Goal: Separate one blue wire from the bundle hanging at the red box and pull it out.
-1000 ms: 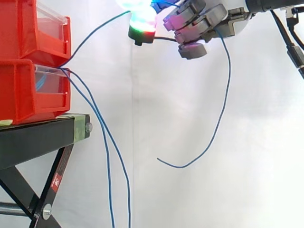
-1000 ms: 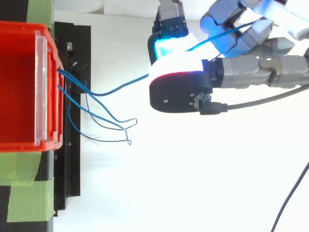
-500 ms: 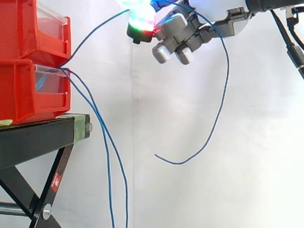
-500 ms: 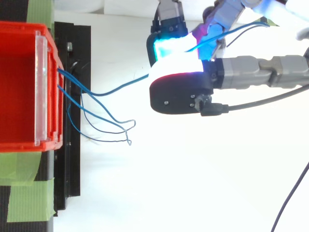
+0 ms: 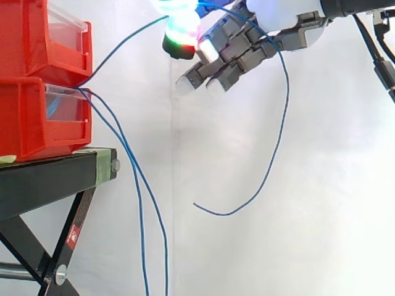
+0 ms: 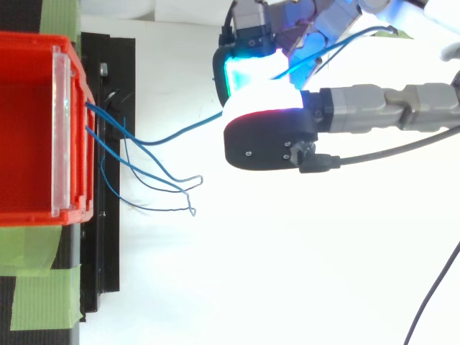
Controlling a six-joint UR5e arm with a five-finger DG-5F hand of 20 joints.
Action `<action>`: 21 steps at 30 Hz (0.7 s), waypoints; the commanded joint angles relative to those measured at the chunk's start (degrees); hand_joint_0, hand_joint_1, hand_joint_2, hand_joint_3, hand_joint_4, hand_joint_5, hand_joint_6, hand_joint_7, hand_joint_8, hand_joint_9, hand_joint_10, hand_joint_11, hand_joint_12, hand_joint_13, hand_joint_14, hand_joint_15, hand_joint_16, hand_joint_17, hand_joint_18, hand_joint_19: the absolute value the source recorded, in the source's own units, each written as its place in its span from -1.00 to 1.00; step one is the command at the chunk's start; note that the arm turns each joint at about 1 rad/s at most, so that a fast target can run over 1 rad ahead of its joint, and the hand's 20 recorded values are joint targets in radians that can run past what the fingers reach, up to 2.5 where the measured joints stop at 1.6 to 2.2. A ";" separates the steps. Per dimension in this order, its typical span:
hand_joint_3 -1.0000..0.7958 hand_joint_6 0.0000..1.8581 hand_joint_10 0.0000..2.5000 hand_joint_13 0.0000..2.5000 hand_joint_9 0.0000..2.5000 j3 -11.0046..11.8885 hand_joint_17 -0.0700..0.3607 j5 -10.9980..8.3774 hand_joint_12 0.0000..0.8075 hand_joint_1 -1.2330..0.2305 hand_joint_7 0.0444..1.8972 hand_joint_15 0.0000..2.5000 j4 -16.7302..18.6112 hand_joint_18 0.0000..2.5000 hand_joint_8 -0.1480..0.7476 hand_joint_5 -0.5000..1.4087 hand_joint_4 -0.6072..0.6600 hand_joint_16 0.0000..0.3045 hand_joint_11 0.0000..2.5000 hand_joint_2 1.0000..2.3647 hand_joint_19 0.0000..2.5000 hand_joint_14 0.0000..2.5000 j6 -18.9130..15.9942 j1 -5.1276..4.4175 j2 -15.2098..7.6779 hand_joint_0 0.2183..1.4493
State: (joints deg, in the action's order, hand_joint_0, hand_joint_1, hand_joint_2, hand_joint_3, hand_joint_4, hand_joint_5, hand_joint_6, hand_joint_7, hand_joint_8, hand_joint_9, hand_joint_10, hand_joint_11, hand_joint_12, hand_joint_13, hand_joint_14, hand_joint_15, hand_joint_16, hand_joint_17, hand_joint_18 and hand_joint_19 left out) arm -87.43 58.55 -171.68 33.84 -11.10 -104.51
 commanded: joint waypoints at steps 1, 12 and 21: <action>0.40 -0.04 -0.99 -0.59 -0.29 -0.02 -0.12 -0.01 -0.03 -0.45 0.53 -0.64 -0.24 -0.61 -0.13 -0.61 -0.58 -0.65 -0.52 -0.99 -0.59 -0.99 0.00 0.03 0.01 -0.26; 0.39 -0.05 -1.00 -0.83 -0.53 -0.02 -0.16 0.07 -0.13 -0.50 0.47 -0.87 -2.08 -0.91 -0.28 -0.60 -0.66 -0.68 -0.87 -1.00 -0.88 -1.00 0.00 -0.06 -0.08 -0.26; 0.37 -0.06 -1.00 -0.98 -0.79 -0.02 -0.18 0.51 -0.20 -0.52 0.48 -0.90 -6.13 -1.00 -0.43 -0.60 -0.64 -0.69 -1.00 -1.00 -0.99 -1.00 4.04 -0.50 0.01 -0.27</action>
State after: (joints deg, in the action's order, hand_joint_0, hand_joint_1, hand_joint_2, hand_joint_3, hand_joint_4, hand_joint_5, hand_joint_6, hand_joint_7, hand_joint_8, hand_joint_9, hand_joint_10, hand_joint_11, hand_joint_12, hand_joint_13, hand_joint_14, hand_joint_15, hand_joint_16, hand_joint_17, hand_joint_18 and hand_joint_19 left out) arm -87.41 58.75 -176.16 35.38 -11.46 -104.53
